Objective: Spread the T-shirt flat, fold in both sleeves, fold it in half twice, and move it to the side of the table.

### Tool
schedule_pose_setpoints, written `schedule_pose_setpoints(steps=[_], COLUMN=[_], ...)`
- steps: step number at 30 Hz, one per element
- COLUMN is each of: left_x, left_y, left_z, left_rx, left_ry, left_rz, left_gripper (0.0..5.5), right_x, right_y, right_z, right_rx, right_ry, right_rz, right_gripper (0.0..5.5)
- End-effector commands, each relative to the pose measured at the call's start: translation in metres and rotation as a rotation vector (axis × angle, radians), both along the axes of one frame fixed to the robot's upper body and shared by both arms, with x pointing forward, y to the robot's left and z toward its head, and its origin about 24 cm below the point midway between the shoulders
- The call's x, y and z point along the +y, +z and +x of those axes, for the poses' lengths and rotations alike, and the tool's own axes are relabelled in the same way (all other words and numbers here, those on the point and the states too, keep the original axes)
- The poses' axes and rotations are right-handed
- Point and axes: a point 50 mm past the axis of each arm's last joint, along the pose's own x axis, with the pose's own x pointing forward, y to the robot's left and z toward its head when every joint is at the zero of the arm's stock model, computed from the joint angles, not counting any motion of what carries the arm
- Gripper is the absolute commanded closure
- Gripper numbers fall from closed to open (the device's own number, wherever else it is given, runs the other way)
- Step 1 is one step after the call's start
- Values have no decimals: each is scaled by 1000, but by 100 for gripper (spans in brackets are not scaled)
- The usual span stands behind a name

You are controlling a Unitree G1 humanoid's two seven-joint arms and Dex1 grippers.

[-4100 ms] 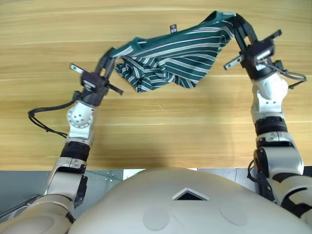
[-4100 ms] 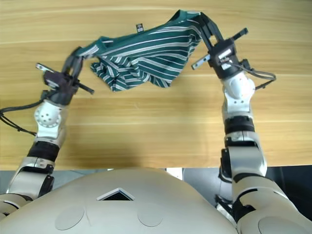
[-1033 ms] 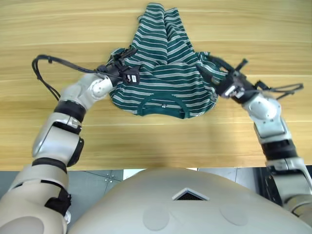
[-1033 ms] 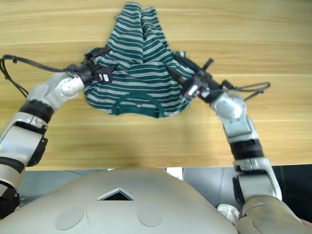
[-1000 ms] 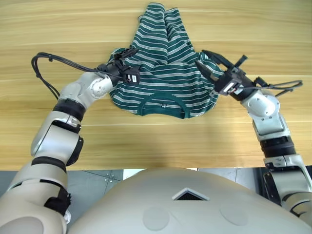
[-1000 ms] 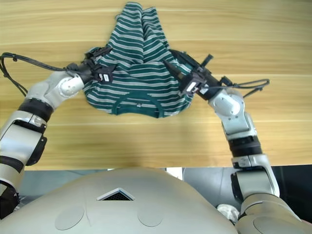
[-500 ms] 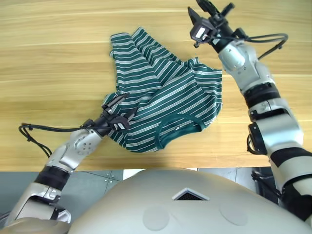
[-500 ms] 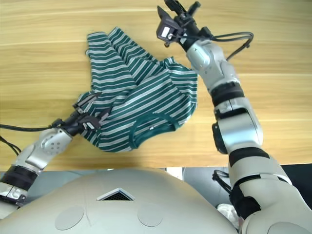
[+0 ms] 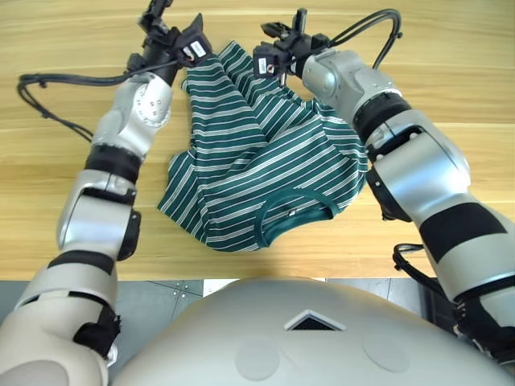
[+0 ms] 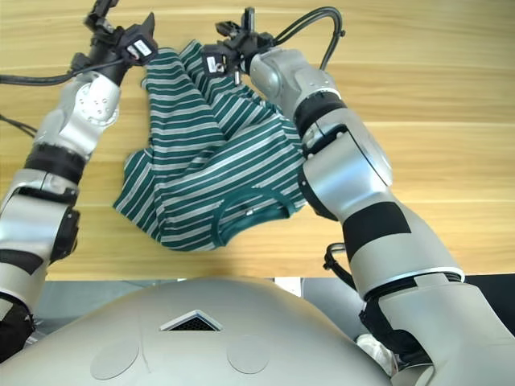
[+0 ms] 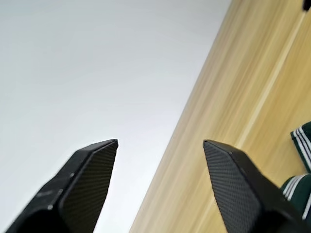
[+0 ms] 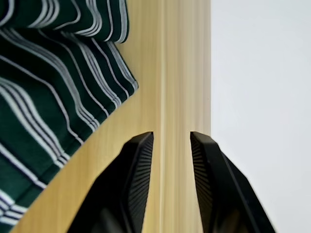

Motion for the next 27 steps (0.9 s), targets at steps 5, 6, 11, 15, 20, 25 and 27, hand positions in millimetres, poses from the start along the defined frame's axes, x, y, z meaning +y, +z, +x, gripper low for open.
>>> schedule_pose_setpoints(steps=[5, 6, 11, 15, 20, 25, 27], left_x=[-22, -22, -14, 3, 18, 31, 38], left_y=[-33, -36, -41, -67, -92, -108, -105], left_z=[-4, -6, -18, -37, -62, -72, -71], left_rx=[63, 55, -19, 66, 145, 251, 241], left_ry=[-13, -21, -30, -1, 49, 86, 105], left_rz=[70, 66, 42, 77, 74, 139, 149], left_gripper=[224, 224, 224, 224, 224, 224, 224], right_x=[-18, -19, -27, -43, -47, -63, -68], right_y=[-64, -70, -87, -85, -75, -61, -60], right_z=[-30, -34, -46, -40, -32, -20, -19], right_rx=[203, 224, 279, 271, 263, 223, 216], right_ry=[-77, -77, -118, -240, -281, -344, -360], right_rz=[-116, -117, -105, -24, 39, 62, 51], right_gripper=[411, 411, 411, 411, 411, 411, 411])
